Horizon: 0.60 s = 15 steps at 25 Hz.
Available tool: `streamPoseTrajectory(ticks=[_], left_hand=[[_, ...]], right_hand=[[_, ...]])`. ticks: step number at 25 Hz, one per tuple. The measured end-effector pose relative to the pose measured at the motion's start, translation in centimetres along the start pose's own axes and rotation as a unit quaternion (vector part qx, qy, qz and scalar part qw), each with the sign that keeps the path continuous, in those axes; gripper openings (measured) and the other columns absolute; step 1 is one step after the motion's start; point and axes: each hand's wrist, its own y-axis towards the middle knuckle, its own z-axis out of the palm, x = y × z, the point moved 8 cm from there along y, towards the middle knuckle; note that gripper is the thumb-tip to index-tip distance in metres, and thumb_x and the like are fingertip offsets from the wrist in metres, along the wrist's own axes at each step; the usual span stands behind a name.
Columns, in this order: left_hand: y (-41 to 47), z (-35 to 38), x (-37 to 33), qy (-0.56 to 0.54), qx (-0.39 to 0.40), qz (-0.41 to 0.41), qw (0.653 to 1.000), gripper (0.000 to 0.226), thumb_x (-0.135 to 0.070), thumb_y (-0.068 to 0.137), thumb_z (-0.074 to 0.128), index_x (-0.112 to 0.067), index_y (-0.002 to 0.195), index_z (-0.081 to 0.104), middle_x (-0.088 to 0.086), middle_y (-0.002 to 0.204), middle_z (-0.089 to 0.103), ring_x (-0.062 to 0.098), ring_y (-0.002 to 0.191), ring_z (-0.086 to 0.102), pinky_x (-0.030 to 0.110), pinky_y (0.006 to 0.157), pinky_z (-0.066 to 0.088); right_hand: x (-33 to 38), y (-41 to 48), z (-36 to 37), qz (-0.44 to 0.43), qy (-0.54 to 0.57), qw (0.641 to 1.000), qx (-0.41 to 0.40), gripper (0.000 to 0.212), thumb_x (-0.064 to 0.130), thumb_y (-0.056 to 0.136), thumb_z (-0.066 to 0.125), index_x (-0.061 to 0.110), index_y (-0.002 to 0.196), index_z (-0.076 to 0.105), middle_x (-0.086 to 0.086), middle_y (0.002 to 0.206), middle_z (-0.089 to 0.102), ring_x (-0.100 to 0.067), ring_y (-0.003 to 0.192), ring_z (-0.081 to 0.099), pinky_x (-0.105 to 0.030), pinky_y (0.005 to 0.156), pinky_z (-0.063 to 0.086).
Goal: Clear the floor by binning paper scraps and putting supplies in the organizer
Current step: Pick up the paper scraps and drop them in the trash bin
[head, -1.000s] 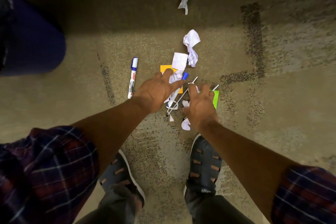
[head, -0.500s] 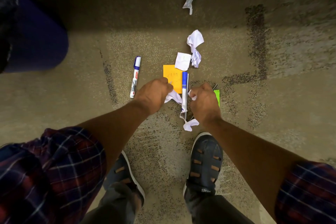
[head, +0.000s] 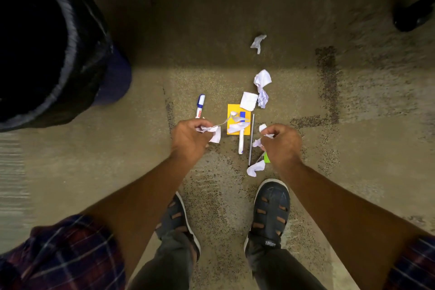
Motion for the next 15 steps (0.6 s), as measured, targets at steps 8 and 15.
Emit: streamPoseTrajectory(ticks=[8, 15], left_hand=[[-4.5, -9.5, -5.8, -0.205, -0.065, -0.037, 0.976, 0.016, 0.005, 0.084, 0.079, -0.009, 0.091, 0.076, 0.011, 0.078, 0.07, 0.013, 0.052, 0.061, 0.02, 0.046, 0.051], [-7.2, -21.0, -9.8, -0.286, -0.166, -0.01, 0.944, 0.017, -0.007, 0.082, 0.084, -0.018, 0.093, 0.078, -0.012, 0.069, 0.074, 0.006, 0.057, 0.064, 0.021, 0.049, 0.054]], right_hand=[[13.4, -5.9, 0.0, -0.012, 0.176, 0.983, 0.046, 0.019, -0.007, 0.083, 0.069, 0.011, 0.084, 0.074, -0.023, 0.087, 0.077, -0.043, 0.08, 0.077, -0.045, 0.068, 0.064], [28.1, -13.4, 3.3, -0.082, 0.264, 0.956, 0.101, 0.014, -0.006, 0.083, 0.074, 0.007, 0.086, 0.077, -0.014, 0.081, 0.077, -0.03, 0.074, 0.075, -0.04, 0.072, 0.067]])
